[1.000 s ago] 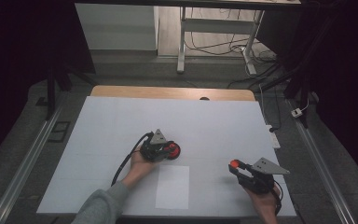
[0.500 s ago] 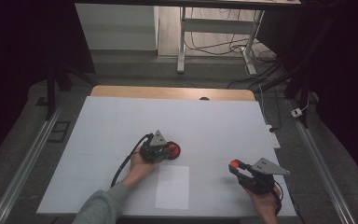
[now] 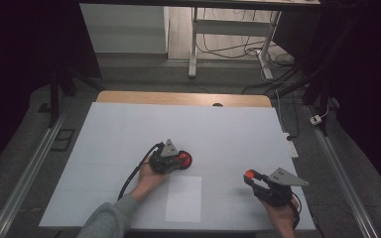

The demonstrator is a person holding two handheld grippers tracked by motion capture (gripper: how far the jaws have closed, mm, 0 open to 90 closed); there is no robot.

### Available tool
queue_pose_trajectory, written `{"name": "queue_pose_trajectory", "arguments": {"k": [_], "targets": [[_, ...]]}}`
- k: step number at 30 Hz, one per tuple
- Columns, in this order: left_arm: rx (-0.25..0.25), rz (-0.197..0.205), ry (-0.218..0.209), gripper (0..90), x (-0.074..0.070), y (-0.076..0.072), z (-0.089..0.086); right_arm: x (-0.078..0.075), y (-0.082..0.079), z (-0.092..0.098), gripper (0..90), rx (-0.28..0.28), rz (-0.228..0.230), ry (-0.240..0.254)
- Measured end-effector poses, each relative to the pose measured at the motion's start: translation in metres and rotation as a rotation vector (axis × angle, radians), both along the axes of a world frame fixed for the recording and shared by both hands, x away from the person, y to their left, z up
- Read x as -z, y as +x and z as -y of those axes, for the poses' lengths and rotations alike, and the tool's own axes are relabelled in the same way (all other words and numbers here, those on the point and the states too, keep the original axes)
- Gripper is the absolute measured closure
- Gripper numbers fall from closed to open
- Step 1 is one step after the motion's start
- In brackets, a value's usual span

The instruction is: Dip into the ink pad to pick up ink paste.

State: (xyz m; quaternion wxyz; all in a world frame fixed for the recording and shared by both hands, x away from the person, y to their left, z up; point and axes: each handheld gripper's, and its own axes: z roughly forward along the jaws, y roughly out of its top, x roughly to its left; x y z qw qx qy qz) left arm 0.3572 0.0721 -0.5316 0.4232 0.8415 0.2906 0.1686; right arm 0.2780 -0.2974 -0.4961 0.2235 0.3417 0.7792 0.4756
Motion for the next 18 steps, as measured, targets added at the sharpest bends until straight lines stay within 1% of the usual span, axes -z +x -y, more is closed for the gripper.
{"name": "queue_pose_trajectory", "arguments": {"k": [11,15,16,18], "targets": [[0.001,0.006,0.006,73.1,-0.0001,-0.0007,0.0002,0.0004,0.0003,0.0,64.3,-0.001,-0.003,-0.001],[0.001,0.0,-0.001,73.0,-0.0006,-0.0003,-0.0005,0.0003,0.0001,0.0001,64.4,-0.001,-0.002,0.0],[0.002,0.002,0.003,73.0,-0.0014,-0.0006,-0.0005,0.0002,0.0001,0.0002,64.4,-0.001,-0.002,0.0],[0.0,0.026,0.021,72.9,-0.0035,-0.0026,-0.0007,0.0001,0.0002,0.0005,64.4,-0.001,-0.002,0.001]]}}
